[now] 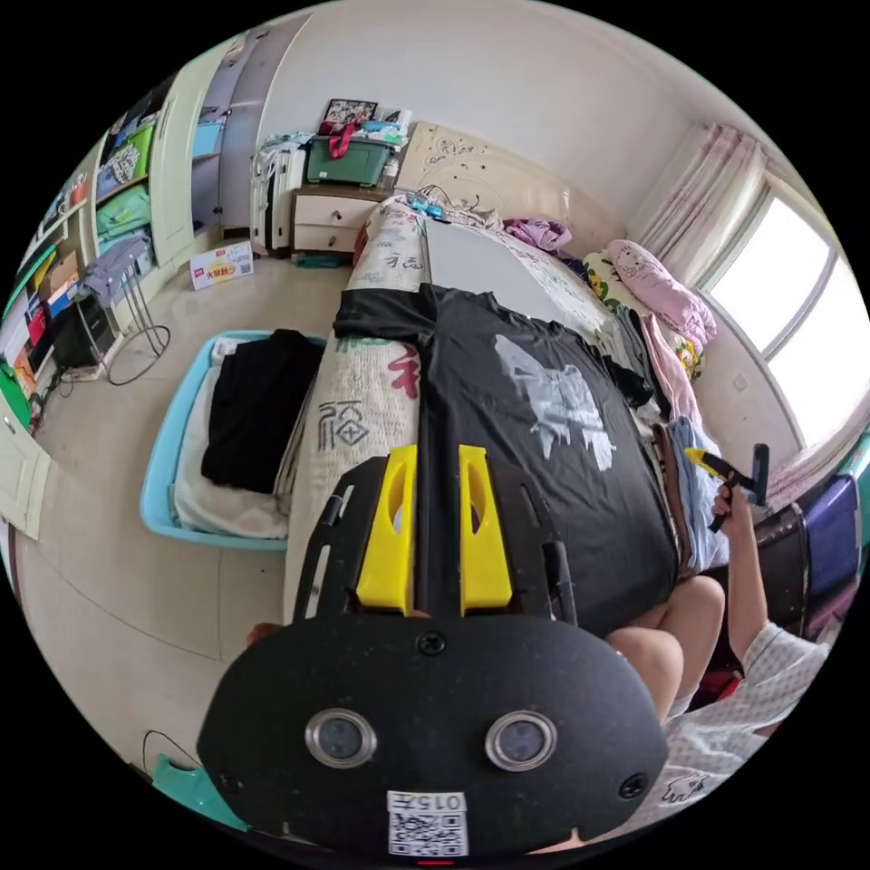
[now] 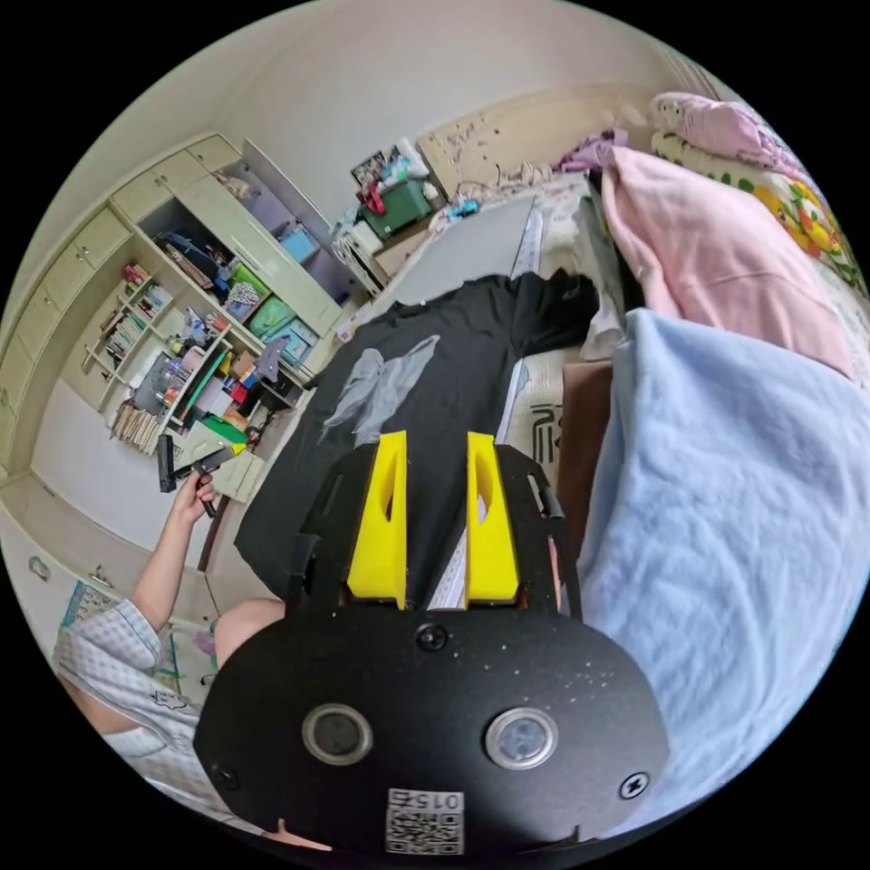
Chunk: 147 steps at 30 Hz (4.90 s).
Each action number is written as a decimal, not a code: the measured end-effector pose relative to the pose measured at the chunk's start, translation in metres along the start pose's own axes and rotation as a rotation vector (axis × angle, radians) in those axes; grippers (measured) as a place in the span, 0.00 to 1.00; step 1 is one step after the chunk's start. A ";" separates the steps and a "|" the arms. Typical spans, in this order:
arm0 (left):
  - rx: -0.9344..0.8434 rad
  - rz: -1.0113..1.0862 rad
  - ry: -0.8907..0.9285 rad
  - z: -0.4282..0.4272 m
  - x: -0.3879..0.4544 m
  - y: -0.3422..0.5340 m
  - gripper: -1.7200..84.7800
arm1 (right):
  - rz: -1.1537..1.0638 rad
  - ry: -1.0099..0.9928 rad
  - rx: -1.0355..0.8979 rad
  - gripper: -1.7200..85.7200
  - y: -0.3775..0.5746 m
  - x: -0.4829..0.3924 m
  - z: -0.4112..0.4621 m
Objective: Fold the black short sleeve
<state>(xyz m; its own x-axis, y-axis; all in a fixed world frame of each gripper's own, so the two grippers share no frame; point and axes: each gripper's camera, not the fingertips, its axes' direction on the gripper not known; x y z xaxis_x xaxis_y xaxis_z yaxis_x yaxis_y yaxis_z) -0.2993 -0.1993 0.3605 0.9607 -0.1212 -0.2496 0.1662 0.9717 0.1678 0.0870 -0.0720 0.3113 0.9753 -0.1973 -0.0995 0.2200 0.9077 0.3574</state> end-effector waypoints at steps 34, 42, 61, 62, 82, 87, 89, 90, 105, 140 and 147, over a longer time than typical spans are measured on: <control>-0.398 0.696 0.043 0.560 0.593 -0.256 0.09 | -0.099 0.283 0.154 0.03 -0.152 0.111 0.110; -0.293 0.678 0.024 0.557 0.567 -0.264 0.02 | -0.149 0.242 0.176 0.02 -0.140 0.106 0.108; -0.086 0.328 0.176 0.443 0.247 -0.199 0.01 | -0.655 -0.109 -0.058 0.03 -0.097 0.022 0.169; -0.090 0.322 0.179 0.443 0.237 -0.192 0.01 | -0.666 -0.135 -0.072 0.03 -0.095 0.022 0.171; -0.117 0.375 0.149 0.475 0.257 -0.235 0.11 | -0.675 0.156 -0.135 0.13 -0.088 0.045 0.205; -0.192 0.356 0.131 0.540 0.303 -0.259 0.11 | -0.656 0.245 -0.148 0.10 -0.088 0.048 0.229; -0.218 0.374 0.084 0.562 0.324 -0.261 0.10 | -0.638 0.252 -0.146 0.05 -0.089 0.053 0.234; -0.216 0.379 0.074 0.565 0.329 -0.261 0.09 | -0.631 0.254 -0.148 0.04 -0.090 0.055 0.235; -0.161 0.614 -0.050 0.501 0.384 -0.203 0.11 | -0.663 0.325 -0.136 0.06 -0.096 0.061 0.263; -0.218 0.833 0.119 0.407 0.389 -0.036 0.04 | -0.553 0.339 -0.173 0.03 -0.111 0.105 0.257; -0.075 0.477 0.114 0.375 0.311 -0.103 0.11 | -0.548 0.331 -0.170 0.03 -0.111 0.111 0.253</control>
<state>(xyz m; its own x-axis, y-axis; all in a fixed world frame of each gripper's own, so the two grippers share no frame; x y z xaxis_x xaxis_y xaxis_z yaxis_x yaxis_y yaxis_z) 0.0654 -0.4128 0.6236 0.8949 0.3592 -0.2647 -0.3063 0.9260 0.2208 0.1761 -0.2880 0.4955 0.6594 -0.5474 -0.5153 0.6499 0.7596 0.0249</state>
